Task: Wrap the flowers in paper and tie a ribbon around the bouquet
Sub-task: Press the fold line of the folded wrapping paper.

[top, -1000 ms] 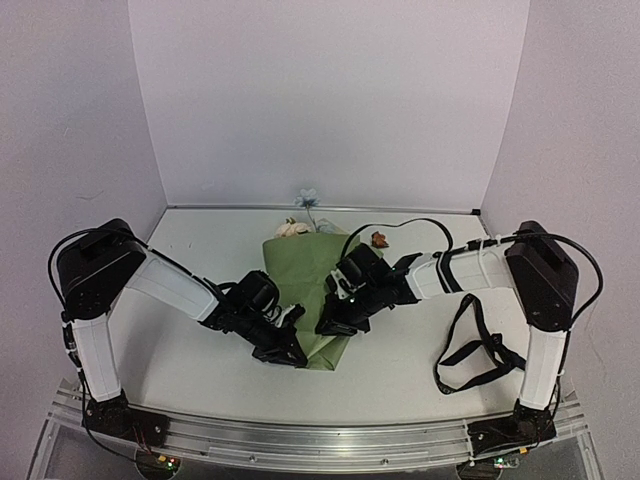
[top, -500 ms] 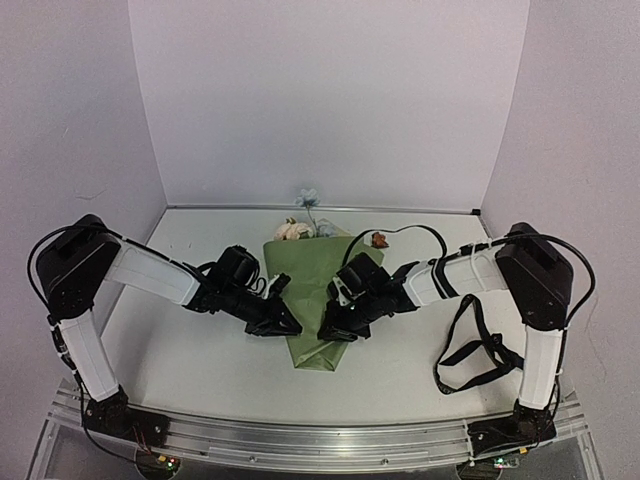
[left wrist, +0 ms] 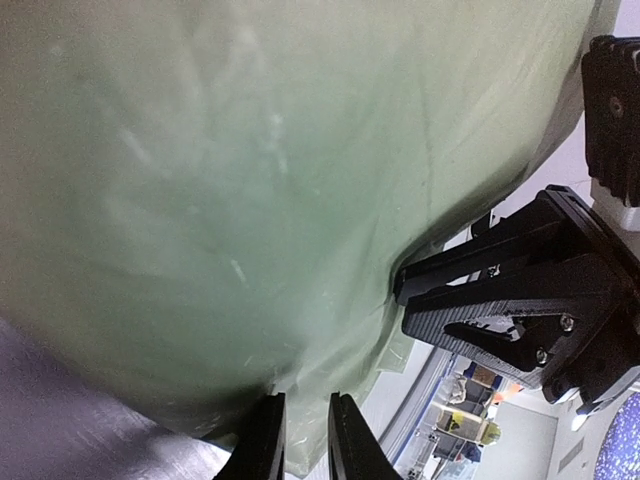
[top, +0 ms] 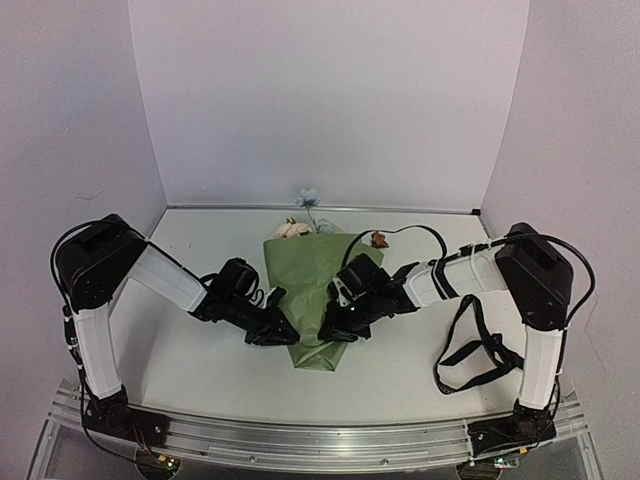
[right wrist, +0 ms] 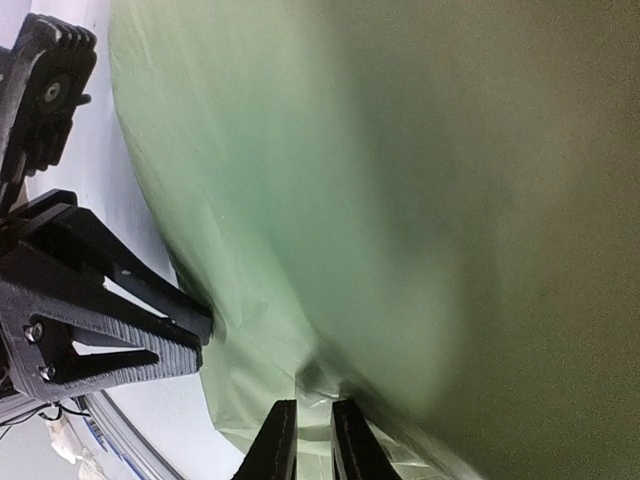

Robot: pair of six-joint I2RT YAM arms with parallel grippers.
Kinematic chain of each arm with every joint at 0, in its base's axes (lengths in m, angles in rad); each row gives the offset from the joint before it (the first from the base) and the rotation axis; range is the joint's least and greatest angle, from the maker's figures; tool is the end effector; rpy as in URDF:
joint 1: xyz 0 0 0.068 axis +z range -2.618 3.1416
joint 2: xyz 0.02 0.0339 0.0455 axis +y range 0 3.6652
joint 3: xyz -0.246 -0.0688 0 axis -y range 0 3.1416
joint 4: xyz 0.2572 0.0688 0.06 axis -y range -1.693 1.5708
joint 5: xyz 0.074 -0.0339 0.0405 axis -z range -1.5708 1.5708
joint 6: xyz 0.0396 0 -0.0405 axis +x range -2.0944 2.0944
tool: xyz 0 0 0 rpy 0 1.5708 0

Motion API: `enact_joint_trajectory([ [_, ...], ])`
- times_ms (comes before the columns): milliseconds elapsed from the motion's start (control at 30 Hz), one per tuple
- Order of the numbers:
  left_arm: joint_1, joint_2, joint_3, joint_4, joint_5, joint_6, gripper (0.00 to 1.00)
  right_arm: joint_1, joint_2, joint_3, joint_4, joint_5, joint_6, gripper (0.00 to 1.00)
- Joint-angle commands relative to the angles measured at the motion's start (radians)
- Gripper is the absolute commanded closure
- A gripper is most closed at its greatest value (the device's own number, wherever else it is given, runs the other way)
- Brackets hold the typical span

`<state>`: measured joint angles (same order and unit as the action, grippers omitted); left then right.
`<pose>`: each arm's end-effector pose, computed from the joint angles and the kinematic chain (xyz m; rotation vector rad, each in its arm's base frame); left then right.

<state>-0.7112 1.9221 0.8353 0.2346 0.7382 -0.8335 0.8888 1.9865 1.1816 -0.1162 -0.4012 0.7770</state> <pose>0.2443 -0.2457 0.0670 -0.2300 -2.7608 1.4782 0.2450 0.3262 0.1068 -0.3470 2.7781 1.0781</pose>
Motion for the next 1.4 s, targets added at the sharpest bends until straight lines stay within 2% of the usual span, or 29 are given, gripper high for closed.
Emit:
enact_joint_trajectory([
  [0, 0.030, 0.016, -0.026, 0.038, -0.028, -0.038, 0.78, 0.012, 0.010, -0.001, -0.015, 0.028, -0.031, 0.85],
  [933, 0.224, 0.140, 0.102, 0.115, 0.004, -0.142, 0.74, 0.022, 0.003, -0.010, -0.077, 0.046, -0.095, 0.85],
  [1367, 0.343, 0.242, 0.293, 0.035, 0.073, -0.120, 0.74, 0.022, 0.005, -0.011, -0.077, 0.036, -0.099, 0.85],
])
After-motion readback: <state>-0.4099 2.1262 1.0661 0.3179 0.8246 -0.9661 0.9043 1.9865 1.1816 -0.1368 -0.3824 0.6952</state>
